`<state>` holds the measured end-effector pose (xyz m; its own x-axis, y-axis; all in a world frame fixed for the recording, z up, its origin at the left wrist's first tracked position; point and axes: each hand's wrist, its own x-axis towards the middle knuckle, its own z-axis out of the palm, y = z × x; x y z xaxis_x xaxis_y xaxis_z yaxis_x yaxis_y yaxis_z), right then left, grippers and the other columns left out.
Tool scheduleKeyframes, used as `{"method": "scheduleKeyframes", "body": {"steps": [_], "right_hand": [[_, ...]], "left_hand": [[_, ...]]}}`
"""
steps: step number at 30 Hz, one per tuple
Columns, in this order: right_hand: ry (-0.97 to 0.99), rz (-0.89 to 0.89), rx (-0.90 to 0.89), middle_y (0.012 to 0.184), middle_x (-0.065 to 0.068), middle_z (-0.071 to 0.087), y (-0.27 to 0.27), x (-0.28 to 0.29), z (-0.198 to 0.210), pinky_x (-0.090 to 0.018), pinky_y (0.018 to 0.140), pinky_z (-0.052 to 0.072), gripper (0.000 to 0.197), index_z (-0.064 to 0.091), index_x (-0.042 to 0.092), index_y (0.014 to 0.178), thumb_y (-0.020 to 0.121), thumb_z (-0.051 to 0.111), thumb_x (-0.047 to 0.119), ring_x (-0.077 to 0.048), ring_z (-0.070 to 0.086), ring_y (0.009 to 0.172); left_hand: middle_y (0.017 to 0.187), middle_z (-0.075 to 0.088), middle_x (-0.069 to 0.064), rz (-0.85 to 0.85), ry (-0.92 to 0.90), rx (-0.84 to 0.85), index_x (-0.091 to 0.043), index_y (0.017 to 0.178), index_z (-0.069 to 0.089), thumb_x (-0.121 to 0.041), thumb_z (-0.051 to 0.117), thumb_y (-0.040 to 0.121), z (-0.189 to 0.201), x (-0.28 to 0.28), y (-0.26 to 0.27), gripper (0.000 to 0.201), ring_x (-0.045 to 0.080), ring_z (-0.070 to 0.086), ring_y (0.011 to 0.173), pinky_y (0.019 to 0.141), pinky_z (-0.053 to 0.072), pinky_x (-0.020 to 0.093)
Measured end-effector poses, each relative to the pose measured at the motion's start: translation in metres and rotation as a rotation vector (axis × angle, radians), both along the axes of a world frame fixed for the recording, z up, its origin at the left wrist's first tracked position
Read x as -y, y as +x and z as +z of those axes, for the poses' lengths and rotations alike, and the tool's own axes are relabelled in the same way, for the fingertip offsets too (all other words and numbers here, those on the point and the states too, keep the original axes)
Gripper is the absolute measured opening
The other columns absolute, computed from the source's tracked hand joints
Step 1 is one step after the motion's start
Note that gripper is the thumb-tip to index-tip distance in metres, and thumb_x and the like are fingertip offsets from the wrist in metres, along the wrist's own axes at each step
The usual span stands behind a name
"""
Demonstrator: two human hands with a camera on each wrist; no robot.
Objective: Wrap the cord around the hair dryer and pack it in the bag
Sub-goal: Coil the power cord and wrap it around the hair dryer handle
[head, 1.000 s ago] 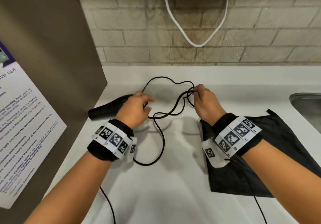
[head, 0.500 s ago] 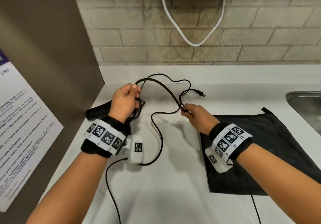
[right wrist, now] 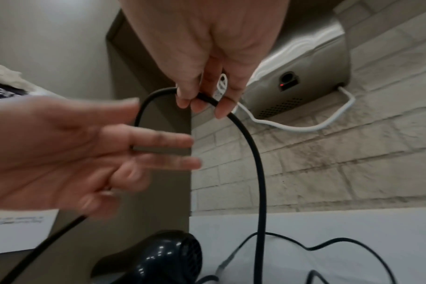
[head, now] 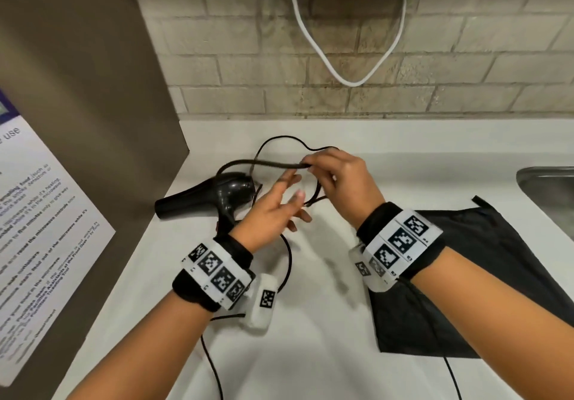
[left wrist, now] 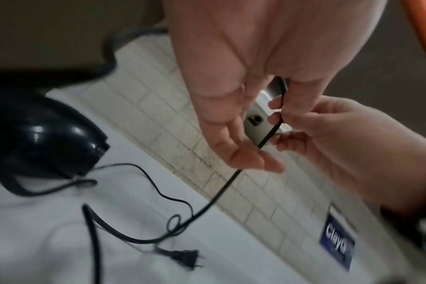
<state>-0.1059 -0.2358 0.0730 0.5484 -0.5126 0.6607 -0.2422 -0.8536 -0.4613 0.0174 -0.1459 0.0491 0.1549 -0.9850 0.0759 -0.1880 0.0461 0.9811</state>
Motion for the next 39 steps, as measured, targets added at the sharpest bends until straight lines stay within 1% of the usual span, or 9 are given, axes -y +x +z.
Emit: {"method": "scheduleKeyframes", "body": {"steps": [3, 9, 14, 17, 21, 25, 30, 34, 39], "right_hand": [[-0.026, 0.07, -0.063, 0.088, -0.012, 0.07, 0.007, -0.015, -0.009, -0.023, 0.074, 0.043, 0.028, 0.067, 0.005, 0.1, 0.085, 0.048, 0.019, -0.028, 0.064, 0.079], [0.231, 0.107, -0.205, 0.107, -0.009, 0.063, 0.009, -0.013, -0.025, -0.024, 0.086, 0.045, 0.046, 0.046, 0.015, 0.131, 0.087, 0.047, 0.001, -0.018, 0.059, 0.094], [0.453, -0.014, -0.239, 0.088, -0.016, 0.064, 0.013, 0.002, -0.033, -0.018, 0.066, 0.037, 0.015, 0.06, 0.002, 0.095, 0.09, 0.046, 0.002, -0.021, 0.054, 0.077], [0.46, -0.034, -0.119, 0.073, -0.009, 0.059, 0.016, 0.007, -0.026, -0.012, 0.06, 0.038, 0.015, 0.06, 0.001, 0.086, 0.089, 0.045, -0.001, -0.019, 0.051, 0.065], [0.531, 0.044, 0.041, 0.064, 0.0, 0.058, 0.027, 0.005, -0.012, -0.022, 0.065, 0.049, 0.015, 0.059, 0.013, 0.083, 0.089, 0.05, 0.002, -0.013, 0.055, 0.058], [0.663, 0.118, 0.121, 0.071, -0.001, 0.059, 0.035, 0.003, -0.006, -0.027, 0.062, 0.054, 0.011, 0.059, 0.01, 0.086, 0.089, 0.052, 0.002, -0.015, 0.058, 0.057], [0.664, -0.122, -0.026, 0.094, 0.0, 0.058, 0.028, 0.039, -0.032, -0.03, 0.067, 0.047, 0.02, 0.06, 0.007, 0.105, 0.093, 0.047, 0.016, -0.02, 0.052, 0.081], [1.095, -0.215, -0.383, 0.123, -0.018, 0.051, 0.027, 0.059, -0.052, -0.029, 0.059, 0.047, 0.038, 0.039, 0.013, 0.134, 0.096, 0.038, 0.018, -0.032, 0.055, 0.094], [1.2, -0.181, -0.404, 0.138, -0.015, 0.043, 0.035, 0.067, -0.063, -0.04, 0.09, 0.045, 0.04, 0.039, 0.01, 0.137, 0.097, 0.039, 0.012, -0.033, 0.047, 0.123]], "left_hand": [[0.115, 0.054, -0.009, 0.019, -0.068, -0.256, -0.034, 0.125, 0.041, -0.025, 0.034, 0.097, 0.019, -0.003, 0.004, 0.03, 0.007, 0.061, 0.067, 0.055, 0.045, 0.02], [0.076, 0.065, 0.001, 0.111, -0.113, -0.348, -0.01, 0.087, 0.057, -0.017, 0.031, 0.099, 0.031, 0.004, 0.017, 0.029, 0.004, 0.064, 0.061, 0.057, 0.052, 0.017], [0.092, 0.059, 0.005, 0.181, -0.169, -0.465, -0.009, 0.086, 0.053, -0.02, 0.03, 0.1, 0.032, 0.007, 0.034, 0.029, 0.003, 0.063, 0.061, 0.059, 0.052, 0.019], [0.106, 0.056, -0.001, 0.161, -0.075, -0.295, -0.014, 0.107, 0.052, -0.023, 0.038, 0.097, 0.023, 0.006, 0.036, 0.019, 0.003, 0.063, 0.067, 0.056, 0.048, 0.019], [0.113, 0.053, -0.005, 0.048, 0.127, 0.131, -0.022, 0.134, 0.04, -0.025, 0.045, 0.095, -0.006, 0.011, 0.026, 0.039, 0.009, 0.064, 0.074, 0.055, 0.047, 0.019], [0.087, 0.053, -0.003, 0.103, 0.091, 0.046, -0.018, 0.092, 0.053, -0.02, 0.033, 0.099, -0.01, 0.016, 0.021, 0.022, 0.011, 0.058, 0.069, 0.058, 0.046, 0.025], [0.066, 0.041, -0.003, 0.228, 0.0, 0.034, -0.019, 0.071, 0.048, -0.022, 0.03, 0.1, -0.002, 0.02, 0.041, 0.035, 0.001, 0.043, 0.048, 0.049, 0.036, 0.022], [0.065, 0.038, -0.003, 0.247, -0.011, -0.102, -0.017, 0.072, 0.045, -0.021, 0.026, 0.101, 0.012, 0.017, 0.046, 0.035, 0.0, 0.037, 0.039, 0.043, 0.034, 0.014], [0.065, 0.037, -0.005, 0.216, 0.023, -0.154, -0.019, 0.073, 0.046, -0.027, 0.026, 0.101, 0.015, 0.016, 0.054, 0.036, 0.001, 0.035, 0.041, 0.048, 0.036, 0.018]]}}
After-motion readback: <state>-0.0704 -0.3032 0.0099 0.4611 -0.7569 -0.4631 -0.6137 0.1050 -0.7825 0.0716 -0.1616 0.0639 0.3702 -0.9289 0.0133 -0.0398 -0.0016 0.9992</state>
